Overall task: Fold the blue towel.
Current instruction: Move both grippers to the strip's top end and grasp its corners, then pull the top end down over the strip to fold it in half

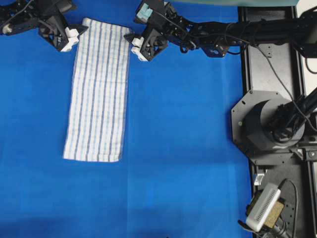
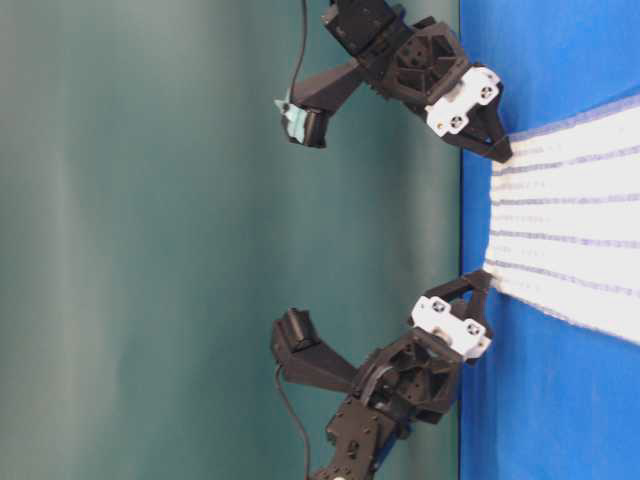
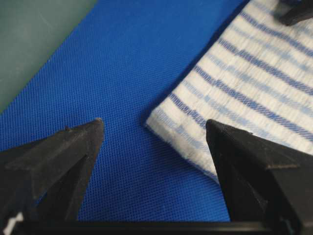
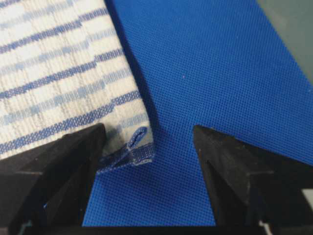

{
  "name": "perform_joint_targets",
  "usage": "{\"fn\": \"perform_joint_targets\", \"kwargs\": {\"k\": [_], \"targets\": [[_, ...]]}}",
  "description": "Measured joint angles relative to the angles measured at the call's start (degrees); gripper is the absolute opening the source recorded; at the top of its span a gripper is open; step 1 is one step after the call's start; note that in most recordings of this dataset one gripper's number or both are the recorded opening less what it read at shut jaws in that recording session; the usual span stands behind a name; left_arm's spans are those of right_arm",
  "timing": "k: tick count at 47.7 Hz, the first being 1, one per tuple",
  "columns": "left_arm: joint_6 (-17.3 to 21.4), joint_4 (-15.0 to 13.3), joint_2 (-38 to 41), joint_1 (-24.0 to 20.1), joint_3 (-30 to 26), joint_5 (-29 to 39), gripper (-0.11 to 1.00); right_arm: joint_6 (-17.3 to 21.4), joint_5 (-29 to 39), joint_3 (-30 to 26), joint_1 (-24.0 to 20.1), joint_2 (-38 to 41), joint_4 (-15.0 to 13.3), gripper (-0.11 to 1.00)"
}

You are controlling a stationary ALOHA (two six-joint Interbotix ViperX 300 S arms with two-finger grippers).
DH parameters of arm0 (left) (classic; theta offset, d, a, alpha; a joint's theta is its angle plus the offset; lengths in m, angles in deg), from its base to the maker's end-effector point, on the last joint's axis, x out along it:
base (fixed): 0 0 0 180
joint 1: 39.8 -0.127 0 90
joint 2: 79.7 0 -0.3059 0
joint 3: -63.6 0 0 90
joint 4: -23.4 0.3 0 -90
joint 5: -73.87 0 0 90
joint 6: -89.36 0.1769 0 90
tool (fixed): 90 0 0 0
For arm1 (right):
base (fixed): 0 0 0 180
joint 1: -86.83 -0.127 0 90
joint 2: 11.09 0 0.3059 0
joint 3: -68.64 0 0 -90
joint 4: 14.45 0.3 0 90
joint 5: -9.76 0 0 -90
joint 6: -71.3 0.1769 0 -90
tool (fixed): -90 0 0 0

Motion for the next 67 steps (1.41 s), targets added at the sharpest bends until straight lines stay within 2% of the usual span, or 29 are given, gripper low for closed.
{"fn": "perform_joint_targets", "kwargs": {"k": [3,7,9,13,16,18,58,67], "targets": [[0.0,0.0,1.1,0.0,-0.4,-0.1,0.74,0.0,-0.3,-0.1,0.0,0.3,0.0,0.83],[0.0,0.0,2.2,0.0,-0.8,-0.1,0.58,-0.2,-0.4,-0.2,0.0,0.4,-0.1,0.75],[0.0,0.0,2.5,0.3,-1.1,-0.2,0.45,-0.3,-0.4,-0.2,0.0,0.4,-0.1,0.67],[0.0,0.2,2.9,0.6,-1.4,-0.3,0.24,-0.4,-0.3,-0.2,-0.2,0.4,-0.2,0.44],[0.0,0.3,3.1,0.8,-1.6,-0.3,0.10,-0.4,-0.3,-0.2,-0.3,0.4,-0.5,0.27],[0.0,0.3,3.1,0.9,-1.6,-0.4,0.03,-0.4,-0.3,-0.2,-0.4,0.4,-0.8,0.20],[0.0,0.2,1.0,0.5,-0.4,1.7,0.03,-0.4,0.7,-2.5,-0.5,0.5,-1.2,0.18],[0.0,0.3,-2.5,1.9,2.0,2.5,0.03,0.4,1.0,0.0,-1.9,-1.8,-1.2,0.18]]}}
